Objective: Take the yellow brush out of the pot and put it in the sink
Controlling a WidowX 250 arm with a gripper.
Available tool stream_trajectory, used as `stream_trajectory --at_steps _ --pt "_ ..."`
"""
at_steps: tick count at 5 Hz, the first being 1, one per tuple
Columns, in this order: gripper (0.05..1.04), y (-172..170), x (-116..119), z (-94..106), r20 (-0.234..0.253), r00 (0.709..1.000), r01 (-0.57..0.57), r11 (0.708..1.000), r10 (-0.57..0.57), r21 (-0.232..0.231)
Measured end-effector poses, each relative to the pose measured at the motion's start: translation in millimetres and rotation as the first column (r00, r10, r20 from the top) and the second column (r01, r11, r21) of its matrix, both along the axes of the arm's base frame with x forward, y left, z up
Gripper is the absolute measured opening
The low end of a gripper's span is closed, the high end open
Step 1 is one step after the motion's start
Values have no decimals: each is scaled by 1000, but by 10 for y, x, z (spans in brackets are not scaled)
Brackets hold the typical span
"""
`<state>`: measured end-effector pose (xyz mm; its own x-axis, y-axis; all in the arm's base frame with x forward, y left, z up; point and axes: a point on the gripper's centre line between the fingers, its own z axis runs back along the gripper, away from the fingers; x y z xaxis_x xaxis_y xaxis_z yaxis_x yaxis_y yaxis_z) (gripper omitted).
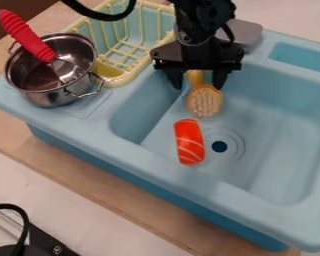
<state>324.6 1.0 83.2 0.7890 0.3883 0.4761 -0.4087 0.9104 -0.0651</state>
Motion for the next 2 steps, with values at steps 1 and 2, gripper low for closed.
stream_trajectory --at_steps 1,2 --pt "1003 17 -6 -3 -5 1000 -2 1000 2 0" --pt "1000 22 -8 1 -5 1000 -6 1000 6 2"
